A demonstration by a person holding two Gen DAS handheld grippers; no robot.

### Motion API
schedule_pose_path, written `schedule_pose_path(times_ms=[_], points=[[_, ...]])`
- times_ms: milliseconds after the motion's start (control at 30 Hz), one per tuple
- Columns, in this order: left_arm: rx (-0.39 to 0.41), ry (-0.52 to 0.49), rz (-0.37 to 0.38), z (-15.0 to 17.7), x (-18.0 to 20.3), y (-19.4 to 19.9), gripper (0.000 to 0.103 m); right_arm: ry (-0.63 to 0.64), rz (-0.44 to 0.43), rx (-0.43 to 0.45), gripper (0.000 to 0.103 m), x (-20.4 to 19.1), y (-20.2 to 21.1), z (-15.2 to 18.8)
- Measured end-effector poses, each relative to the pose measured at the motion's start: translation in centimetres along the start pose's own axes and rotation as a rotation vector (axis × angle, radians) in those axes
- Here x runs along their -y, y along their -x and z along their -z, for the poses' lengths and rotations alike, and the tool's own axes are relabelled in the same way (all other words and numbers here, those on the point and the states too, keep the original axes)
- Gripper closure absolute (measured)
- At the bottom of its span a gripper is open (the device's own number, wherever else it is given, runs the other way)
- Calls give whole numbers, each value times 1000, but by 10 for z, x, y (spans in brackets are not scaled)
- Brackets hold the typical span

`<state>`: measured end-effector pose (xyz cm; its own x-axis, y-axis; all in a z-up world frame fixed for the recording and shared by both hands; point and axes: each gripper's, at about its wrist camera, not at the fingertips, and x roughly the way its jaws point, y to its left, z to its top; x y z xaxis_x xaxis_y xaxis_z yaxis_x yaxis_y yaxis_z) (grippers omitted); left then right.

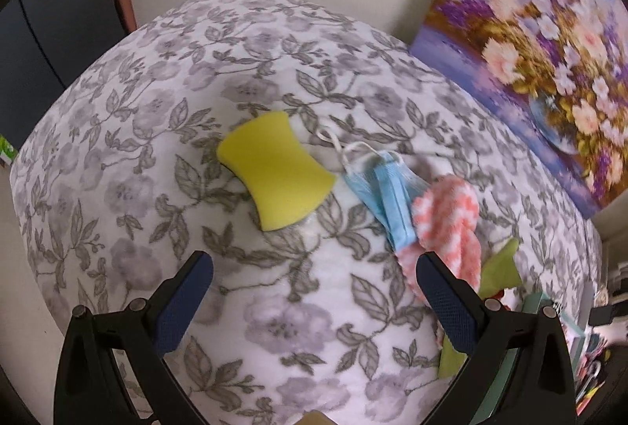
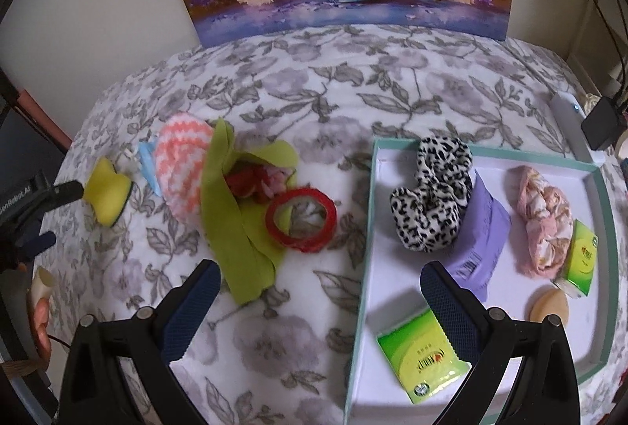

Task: Organize soft objects
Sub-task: 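Move both tools back over the pile, left tool toward the yellow sponge, then grasp the yellow sponge with the left tool while the right tool grasps the lime-green cloth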

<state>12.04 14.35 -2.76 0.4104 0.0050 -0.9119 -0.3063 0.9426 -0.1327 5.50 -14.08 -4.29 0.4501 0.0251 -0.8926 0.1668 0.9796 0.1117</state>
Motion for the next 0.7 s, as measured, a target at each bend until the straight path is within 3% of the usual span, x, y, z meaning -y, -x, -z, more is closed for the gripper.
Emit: schedule_pose_path(times_ms=[167, 367, 700], points=[[5, 64, 19, -9, -20, -2, 0, -1, -46, 19, 0, -11, -4, -11], [51, 90, -14, -24, -35, -4, 0, 6, -85, 19, 0, -26, -15, -22], [-52, 162, -3, -34, -56, -44, 0, 43, -108, 0, 0, -48, -37, -30]])
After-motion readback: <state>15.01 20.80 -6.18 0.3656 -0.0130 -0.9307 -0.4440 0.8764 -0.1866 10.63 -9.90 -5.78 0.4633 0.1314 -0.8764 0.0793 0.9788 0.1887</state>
